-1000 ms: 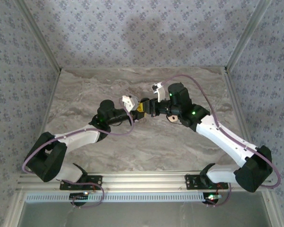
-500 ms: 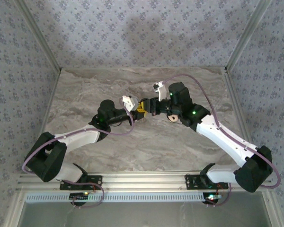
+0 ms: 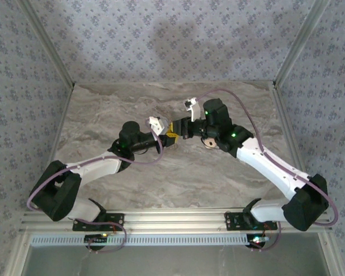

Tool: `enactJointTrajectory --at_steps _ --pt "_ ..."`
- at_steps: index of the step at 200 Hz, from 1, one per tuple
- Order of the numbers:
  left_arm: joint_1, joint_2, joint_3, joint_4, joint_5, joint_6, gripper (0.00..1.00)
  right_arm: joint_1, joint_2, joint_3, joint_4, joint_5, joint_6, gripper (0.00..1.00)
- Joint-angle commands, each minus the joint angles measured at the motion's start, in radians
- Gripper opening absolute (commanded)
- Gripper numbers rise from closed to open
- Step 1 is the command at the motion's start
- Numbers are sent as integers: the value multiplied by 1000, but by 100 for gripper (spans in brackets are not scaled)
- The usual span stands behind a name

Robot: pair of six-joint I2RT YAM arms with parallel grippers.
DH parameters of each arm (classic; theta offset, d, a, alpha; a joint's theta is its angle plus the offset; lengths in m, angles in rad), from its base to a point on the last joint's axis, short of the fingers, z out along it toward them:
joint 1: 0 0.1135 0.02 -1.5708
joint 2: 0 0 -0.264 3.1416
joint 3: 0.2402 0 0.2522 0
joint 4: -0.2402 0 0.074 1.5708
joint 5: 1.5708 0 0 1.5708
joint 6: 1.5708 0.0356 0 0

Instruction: Insert the wireless bluetooth earbuds into the charging case

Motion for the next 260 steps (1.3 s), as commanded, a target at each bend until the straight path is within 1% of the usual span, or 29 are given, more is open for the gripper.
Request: enactJointTrajectory --at_steps 1,37,77,179,195,214,235,260 --pt "-8 -45 30 66 60 12 14 0 21 26 -27 27 8 17" --pt "-7 -45 31 66 64 16 14 -2 -5 12 -64 77 15 17" --pt "-7 -51 32 65 69 19 14 -13 -29 -10 -64 116 35 17" --pt "-7 -50 32 63 69 26 14 -18 -24 -15 -47 79 37 17" --pt "-6 -47 30 60 68 30 14 -18 -36 -17 -35 70 34 20" --pt "-5 -49 27 53 59 38 14 -17 -54 -13 -26 57 29 27" --pt "-5 -49 27 44 53 48 14 -16 -78 -14 -21 55 28 32" --pt "-6 -49 27 35 36 54 14 -15 -113 -15 -56 99 39 33"
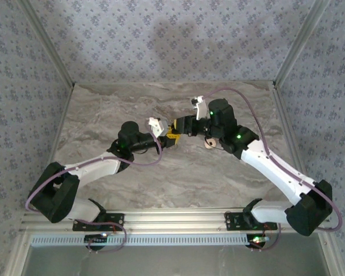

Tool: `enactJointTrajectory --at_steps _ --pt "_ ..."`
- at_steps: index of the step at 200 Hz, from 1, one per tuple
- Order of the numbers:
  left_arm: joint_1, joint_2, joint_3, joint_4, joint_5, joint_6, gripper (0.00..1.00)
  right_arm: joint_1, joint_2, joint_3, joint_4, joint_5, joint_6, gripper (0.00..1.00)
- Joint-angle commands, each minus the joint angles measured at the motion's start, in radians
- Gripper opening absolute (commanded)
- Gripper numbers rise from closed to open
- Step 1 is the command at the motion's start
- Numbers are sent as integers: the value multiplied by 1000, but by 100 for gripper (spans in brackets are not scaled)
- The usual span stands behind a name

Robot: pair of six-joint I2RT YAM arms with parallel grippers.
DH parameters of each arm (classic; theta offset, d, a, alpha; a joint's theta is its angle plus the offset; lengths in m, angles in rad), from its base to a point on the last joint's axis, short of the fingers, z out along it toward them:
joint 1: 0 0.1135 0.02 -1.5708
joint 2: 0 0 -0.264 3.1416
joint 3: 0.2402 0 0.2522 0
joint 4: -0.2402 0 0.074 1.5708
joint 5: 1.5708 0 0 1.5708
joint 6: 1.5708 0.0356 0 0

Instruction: Insert the wireless bluetooth earbuds into the charging case

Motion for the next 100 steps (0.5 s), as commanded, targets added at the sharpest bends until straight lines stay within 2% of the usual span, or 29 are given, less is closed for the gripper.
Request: enactJointTrajectory --at_steps 1,58,100 --pt "-4 -31 27 25 -11 26 14 2 -53 -5 -33 26 8 33" --pt "-7 -44 36 -95 -53 142 14 41 -58 16 -175 160 120 34" --pt "-7 -55 49 -187 -87 238 14 51 -32 20 -200 193 249 36"
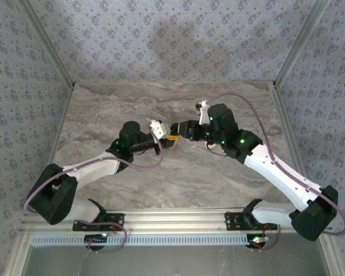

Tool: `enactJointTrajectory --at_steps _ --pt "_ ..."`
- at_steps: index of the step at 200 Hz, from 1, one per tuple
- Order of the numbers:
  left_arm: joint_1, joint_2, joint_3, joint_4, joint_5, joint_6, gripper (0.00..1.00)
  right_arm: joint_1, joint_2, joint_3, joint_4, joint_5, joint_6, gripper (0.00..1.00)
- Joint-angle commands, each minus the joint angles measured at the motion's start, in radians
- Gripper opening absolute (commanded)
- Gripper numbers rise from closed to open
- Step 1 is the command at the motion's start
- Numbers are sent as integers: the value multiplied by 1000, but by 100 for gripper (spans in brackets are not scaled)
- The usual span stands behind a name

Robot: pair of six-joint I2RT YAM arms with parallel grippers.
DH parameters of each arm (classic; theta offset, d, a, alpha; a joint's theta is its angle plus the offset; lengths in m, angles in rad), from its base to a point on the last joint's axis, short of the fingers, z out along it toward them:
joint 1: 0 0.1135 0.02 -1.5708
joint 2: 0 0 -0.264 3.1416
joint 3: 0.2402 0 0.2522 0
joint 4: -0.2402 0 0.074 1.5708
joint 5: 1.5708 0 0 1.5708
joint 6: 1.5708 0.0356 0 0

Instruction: Insert the wireless bluetooth earbuds into the charging case

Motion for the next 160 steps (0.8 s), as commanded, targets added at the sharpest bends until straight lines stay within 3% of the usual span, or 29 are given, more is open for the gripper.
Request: enactJointTrajectory --at_steps 1,58,160 --pt "-6 -36 42 -56 -23 84 14 3 16 20 -42 48 92 37" --pt "-6 -39 49 -70 -20 96 14 -7 93 51 -13 0 110 43" --pt "-12 -38 69 -159 -50 165 14 -18 174 63 2 -49 146 43"
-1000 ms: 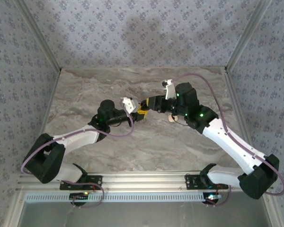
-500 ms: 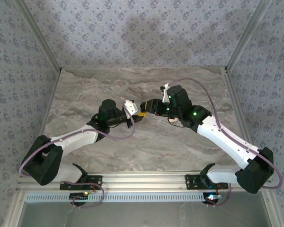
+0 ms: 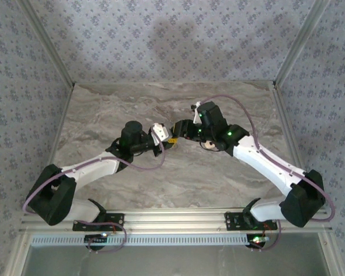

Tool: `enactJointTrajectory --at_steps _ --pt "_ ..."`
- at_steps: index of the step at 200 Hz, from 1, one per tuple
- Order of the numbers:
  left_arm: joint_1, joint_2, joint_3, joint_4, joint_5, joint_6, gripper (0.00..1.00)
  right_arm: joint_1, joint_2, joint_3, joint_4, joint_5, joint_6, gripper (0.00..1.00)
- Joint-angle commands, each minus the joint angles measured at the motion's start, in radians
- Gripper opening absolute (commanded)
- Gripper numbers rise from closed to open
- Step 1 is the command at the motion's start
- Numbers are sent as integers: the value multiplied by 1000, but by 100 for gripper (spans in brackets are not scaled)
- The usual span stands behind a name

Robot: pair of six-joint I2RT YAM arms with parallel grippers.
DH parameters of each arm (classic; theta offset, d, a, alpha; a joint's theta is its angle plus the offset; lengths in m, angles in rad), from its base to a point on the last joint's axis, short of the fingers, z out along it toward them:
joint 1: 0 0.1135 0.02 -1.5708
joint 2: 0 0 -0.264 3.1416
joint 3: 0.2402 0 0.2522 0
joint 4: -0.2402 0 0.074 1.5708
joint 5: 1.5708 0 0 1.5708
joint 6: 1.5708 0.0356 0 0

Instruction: Insert the wireless bluetooth earbuds into the charging case

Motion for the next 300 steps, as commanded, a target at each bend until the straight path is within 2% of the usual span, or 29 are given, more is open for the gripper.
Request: enactJointTrajectory --at_steps 1,66,164,236,300 --pt "-7 -31 53 -20 -1 40 14 -4 21 36 9 -25 22 43" --pt "-8 -28 53 -34 -14 46 14 -4 35 43 -3 -31 21 28" --pt "-9 -21 47 -34 -24 34 14 -6 -28 12 -7 6 4 22" --pt "-7 -11 37 44 7 -40 14 15 -66 0 -1 39 -55 21" --pt "-4 -14 28 101 42 -98 14 31 -85 1 3 120 -116 21"
